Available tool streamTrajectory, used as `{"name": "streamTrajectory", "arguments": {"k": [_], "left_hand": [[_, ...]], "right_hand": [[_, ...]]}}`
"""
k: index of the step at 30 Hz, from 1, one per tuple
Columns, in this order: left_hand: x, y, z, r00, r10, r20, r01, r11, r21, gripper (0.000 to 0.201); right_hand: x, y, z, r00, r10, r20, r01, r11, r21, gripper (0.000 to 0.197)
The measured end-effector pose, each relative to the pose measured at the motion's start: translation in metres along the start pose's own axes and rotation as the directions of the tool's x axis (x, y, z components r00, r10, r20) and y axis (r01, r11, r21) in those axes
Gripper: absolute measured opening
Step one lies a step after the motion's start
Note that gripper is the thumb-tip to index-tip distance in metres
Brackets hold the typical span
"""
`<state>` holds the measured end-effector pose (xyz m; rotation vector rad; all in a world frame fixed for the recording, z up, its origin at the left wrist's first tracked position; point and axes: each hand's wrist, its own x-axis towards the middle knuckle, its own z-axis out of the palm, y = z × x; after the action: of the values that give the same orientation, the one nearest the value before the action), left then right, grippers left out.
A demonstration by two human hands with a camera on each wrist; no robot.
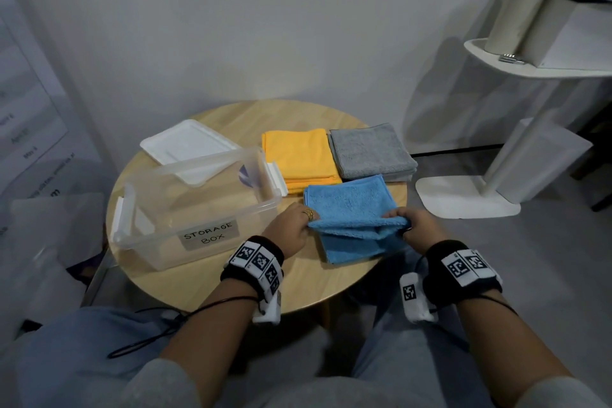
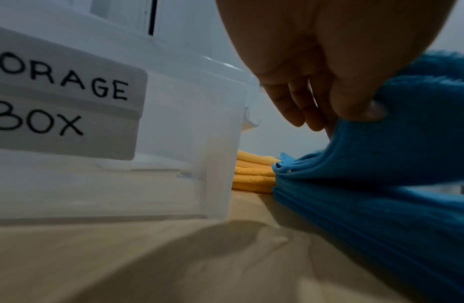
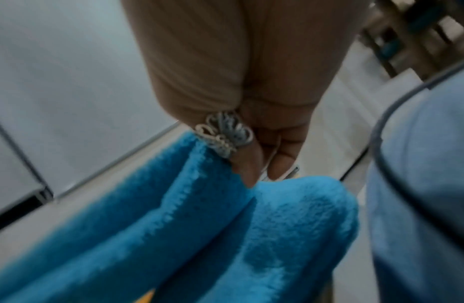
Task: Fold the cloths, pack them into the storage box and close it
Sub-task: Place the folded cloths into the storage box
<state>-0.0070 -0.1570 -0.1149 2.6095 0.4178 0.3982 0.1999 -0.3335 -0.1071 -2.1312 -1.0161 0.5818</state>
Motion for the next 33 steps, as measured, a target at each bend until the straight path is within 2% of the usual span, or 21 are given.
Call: {"name": "streamTrajectory", "arguments": {"k": [3,6,8,10,13,15,17,19,21,23,25,26,29,31,33], "left_hand": [[-0.007,0.000,-0.001,0.997,-0.053,0.053,0.063,0.975,-0.212,0.024],[-0.011,-0.005,0.005,0.969,-0.212,0.131,0.240,0.933,-0.268,0.030],[-0.010,-0.004,0.010,0.942,-0.307,0.134,0.334,0.883,-0.329,0.028],[-0.004,-0.005,0.016,0.921,-0.375,0.100,0.381,0.821,-0.426,0.031],[0.007,-0.001,0.024,0.889,-0.457,0.019,0.373,0.700,-0.610,0.038],[0.015,0.004,0.028,0.871,-0.488,-0.050,0.328,0.655,-0.681,0.033],[0.019,0.007,0.032,0.875,-0.469,-0.123,0.268,0.678,-0.685,0.027],[0.020,0.003,0.035,0.911,-0.389,-0.134,0.196,0.698,-0.689,0.033],[0.018,0.000,0.032,0.954,-0.287,-0.090,0.166,0.752,-0.638,0.040],[0.013,-0.004,0.029,0.977,-0.195,-0.089,0.128,0.863,-0.488,0.032],[0.008,-0.009,0.029,0.986,-0.155,-0.064,0.119,0.915,-0.385,0.026],[0.005,-0.011,0.029,0.988,-0.153,-0.035,0.130,0.922,-0.365,0.024],[-0.001,-0.016,0.029,0.996,-0.093,-0.012,0.084,0.944,-0.319,0.012],[-0.006,-0.016,0.026,0.995,-0.078,-0.058,0.055,0.945,-0.321,0.013],[-0.007,-0.012,0.017,0.984,-0.110,-0.142,0.046,0.918,-0.394,0.015]], "right_hand": [[0.001,0.008,0.001,0.998,-0.062,-0.030,0.056,0.985,-0.163,0.029],[0.000,0.010,-0.005,0.989,-0.138,-0.048,0.129,0.980,-0.153,0.009],[-0.003,0.003,-0.007,0.992,-0.124,-0.006,0.123,0.990,-0.072,0.014],[-0.003,-0.004,-0.004,0.999,-0.033,-0.017,0.034,0.998,0.044,0.020],[0.008,-0.011,0.001,0.990,0.058,-0.128,-0.041,0.990,0.133,0.028],[0.017,-0.009,0.004,0.985,0.100,-0.140,-0.079,0.986,0.148,0.032],[0.021,-0.008,0.004,0.983,0.137,-0.119,-0.119,0.983,0.140,0.031],[0.021,-0.006,0.001,0.992,0.077,-0.100,-0.055,0.977,0.207,0.025],[0.017,-0.004,-0.008,0.996,-0.084,-0.042,0.091,0.970,0.225,0.050],[0.013,-0.001,-0.014,0.976,-0.209,0.056,0.206,0.977,0.058,0.064],[0.010,0.000,-0.013,0.948,-0.266,0.175,0.284,0.955,-0.083,0.059],[0.008,-0.002,-0.011,0.936,-0.261,0.238,0.297,0.945,-0.133,0.052],[0.002,-0.012,-0.005,0.927,-0.121,0.355,0.257,0.895,-0.364,0.034],[0.000,-0.017,-0.005,0.933,-0.036,0.358,0.232,0.820,-0.523,0.029],[-0.002,-0.016,-0.013,0.959,-0.025,0.284,0.169,0.853,-0.494,0.028]]}}
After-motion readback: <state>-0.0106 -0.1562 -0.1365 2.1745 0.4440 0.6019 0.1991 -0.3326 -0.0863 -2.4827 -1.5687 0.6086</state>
